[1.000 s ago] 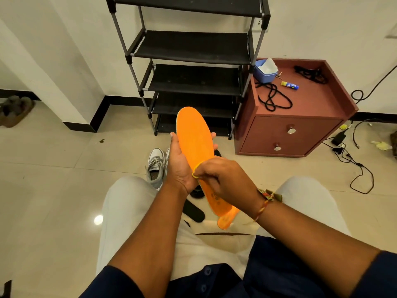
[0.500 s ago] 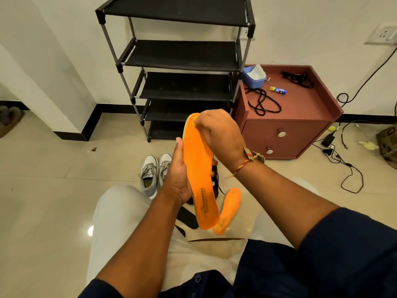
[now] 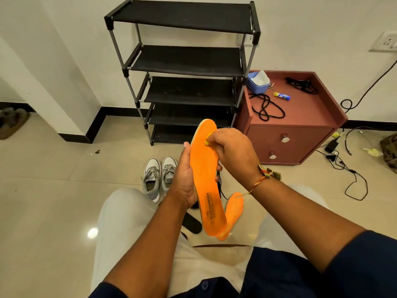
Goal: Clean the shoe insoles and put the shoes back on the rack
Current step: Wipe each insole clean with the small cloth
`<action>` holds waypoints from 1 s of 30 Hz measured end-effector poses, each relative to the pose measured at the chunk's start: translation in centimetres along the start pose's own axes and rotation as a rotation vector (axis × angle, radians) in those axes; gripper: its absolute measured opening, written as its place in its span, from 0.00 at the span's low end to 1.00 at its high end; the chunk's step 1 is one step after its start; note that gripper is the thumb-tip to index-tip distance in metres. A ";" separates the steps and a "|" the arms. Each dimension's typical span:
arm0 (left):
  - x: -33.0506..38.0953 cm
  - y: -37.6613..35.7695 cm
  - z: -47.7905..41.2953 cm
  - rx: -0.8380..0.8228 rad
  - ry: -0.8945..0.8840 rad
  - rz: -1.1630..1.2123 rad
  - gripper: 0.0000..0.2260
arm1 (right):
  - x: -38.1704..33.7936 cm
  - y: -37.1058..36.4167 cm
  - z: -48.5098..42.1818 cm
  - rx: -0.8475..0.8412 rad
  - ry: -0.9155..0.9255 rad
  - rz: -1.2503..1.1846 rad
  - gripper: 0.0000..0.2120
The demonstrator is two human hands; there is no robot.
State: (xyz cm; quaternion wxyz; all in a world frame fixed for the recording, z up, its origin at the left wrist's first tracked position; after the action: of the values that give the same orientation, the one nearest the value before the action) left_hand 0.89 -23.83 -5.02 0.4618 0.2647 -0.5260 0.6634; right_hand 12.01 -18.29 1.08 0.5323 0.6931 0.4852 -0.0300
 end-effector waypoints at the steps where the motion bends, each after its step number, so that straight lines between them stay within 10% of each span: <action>1: -0.1 0.0 -0.1 -0.006 0.012 -0.026 0.32 | 0.3 0.3 -0.6 0.045 -0.008 0.002 0.08; 30: -1.1 0.6 -0.7 0.002 0.059 -0.122 0.32 | 0.1 0.4 -1.9 0.139 -0.032 -0.179 0.05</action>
State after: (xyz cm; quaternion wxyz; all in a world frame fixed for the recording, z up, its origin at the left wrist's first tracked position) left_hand 0.92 -23.60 -6.43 0.5166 0.2771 -0.4941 0.6420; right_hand 11.47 -16.71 2.16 0.4859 0.6816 0.5334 -0.1220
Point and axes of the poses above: each hand's wrist, its own z-axis away from the middle knuckle, its own y-axis out of the back of the hand, x = y × z, the point moved 3 cm from there along -z, towards the middle knuckle, and after that the axes turned 15 degrees about -z, right-handed, at the moved point
